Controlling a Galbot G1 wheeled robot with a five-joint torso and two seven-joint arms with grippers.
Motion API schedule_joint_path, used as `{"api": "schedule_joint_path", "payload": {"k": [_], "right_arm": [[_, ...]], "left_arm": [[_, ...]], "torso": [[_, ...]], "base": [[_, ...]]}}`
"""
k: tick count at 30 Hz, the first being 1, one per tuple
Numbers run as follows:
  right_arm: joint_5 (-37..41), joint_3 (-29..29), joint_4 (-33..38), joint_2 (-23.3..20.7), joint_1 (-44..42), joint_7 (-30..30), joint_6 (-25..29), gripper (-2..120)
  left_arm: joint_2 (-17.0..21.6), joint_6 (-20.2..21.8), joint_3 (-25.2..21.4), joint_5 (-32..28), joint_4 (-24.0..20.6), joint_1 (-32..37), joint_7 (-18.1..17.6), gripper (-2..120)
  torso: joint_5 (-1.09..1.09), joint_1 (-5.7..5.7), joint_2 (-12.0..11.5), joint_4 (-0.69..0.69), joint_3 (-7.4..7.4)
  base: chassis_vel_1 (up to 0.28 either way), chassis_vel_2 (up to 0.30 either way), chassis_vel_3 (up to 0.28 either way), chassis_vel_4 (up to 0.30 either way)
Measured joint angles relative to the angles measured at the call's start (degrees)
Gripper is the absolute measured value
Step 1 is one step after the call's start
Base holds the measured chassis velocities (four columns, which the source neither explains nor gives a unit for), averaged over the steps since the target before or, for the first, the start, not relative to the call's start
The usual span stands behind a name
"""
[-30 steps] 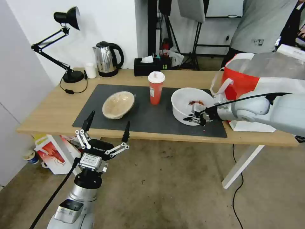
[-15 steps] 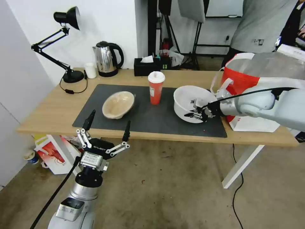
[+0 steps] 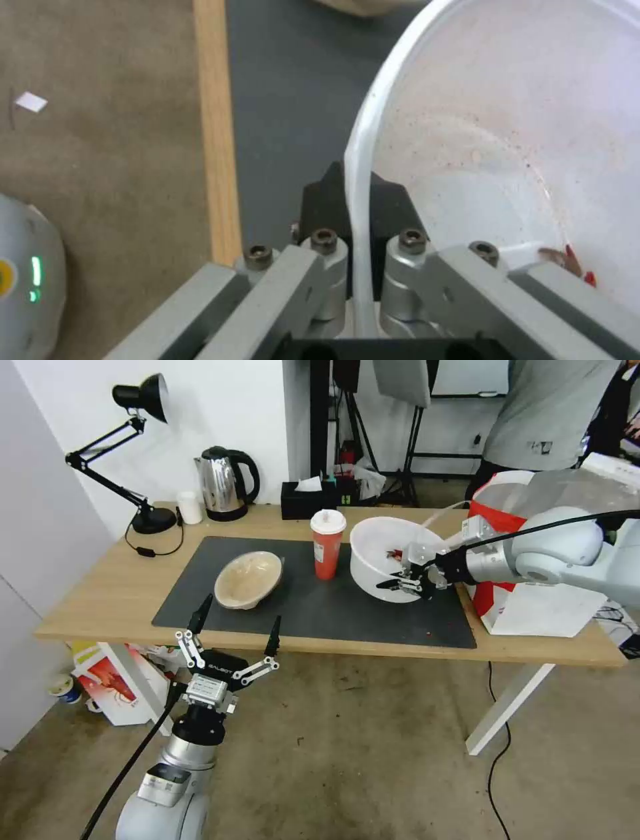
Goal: Pick up the trash from the table and place it into the takeout bag.
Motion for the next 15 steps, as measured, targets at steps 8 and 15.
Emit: {"api": "schedule_joint_path", "payload": {"k": [8,15], "right_arm": [[4.26,1.75,3.96,0.84,2.41,2.16,0.71,0],[5.03,0.81,6.52,3.62,7.2,2.49,1.31,0]], "left_arm": [[0.01,-0.32,0.0,-0.13,0.56,-0.01,0.0,100],[0.26,-0.4,0.21,-0.14,1.05,-0.3,-0.01,100]], "torso": [[0.0,0.0,0.0,0.01,0.0],[0.0,0.0,0.01,0.0,0.0]], "base": [[0.0,0.0,0.0,0.0],[0.0,0.0,0.0,0.0]]}}
